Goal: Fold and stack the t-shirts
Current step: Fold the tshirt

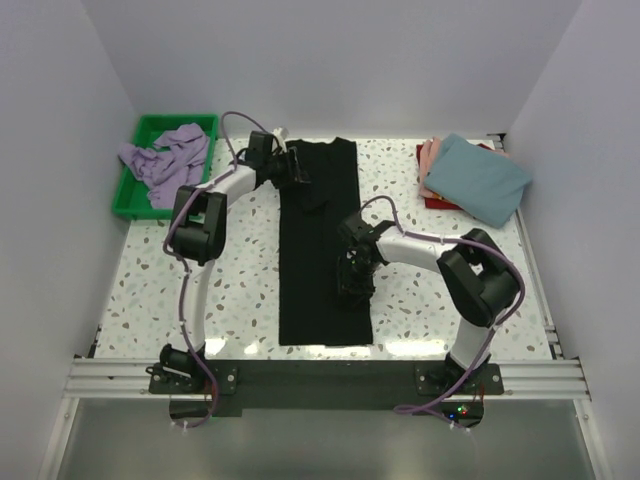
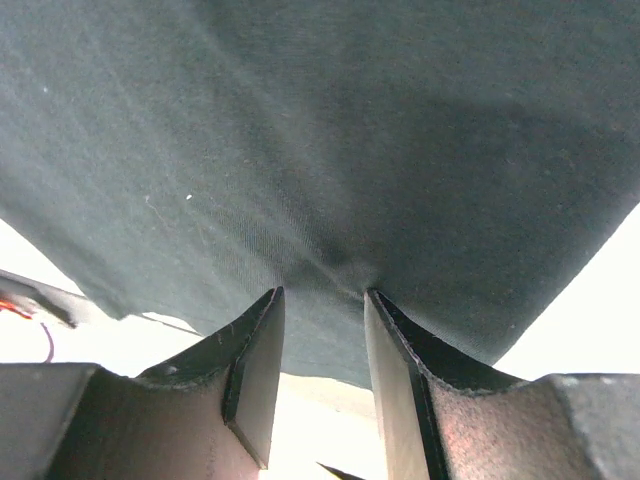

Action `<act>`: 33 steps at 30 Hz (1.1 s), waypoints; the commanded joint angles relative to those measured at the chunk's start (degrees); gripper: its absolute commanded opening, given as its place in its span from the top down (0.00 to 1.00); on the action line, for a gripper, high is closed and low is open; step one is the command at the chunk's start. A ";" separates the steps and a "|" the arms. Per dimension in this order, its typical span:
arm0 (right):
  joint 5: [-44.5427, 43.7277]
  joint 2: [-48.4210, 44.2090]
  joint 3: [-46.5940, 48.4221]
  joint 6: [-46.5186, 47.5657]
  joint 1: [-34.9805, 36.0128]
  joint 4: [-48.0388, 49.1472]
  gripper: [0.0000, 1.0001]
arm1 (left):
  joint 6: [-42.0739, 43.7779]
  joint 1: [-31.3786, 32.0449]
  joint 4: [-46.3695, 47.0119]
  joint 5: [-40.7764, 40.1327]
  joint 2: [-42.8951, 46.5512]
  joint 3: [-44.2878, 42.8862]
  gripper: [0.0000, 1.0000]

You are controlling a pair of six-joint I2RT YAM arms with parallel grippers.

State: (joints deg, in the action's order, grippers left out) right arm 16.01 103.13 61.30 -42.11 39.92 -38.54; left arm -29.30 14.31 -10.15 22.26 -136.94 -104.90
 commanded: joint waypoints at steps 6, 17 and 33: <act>-1.15 4.01 2.86 -2.54 2.70 3.57 0.58 | 3.28 -0.15 -0.22 -0.29 -6.58 -1.80 0.43; -5.73 -4.68 10.95 2.56 3.41 -7.68 0.55 | 3.28 0.37 0.58 -0.81 6.41 -2.24 0.32; -13.46 -22.00 -11.02 -7.45 12.28 -6.28 0.55 | 5.76 8.98 -14.36 -20.15 57.53 46.69 0.29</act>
State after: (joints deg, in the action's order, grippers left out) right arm 6.20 84.58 51.72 -44.93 50.74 -45.50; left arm -22.96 22.24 -18.04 7.31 -84.23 -68.71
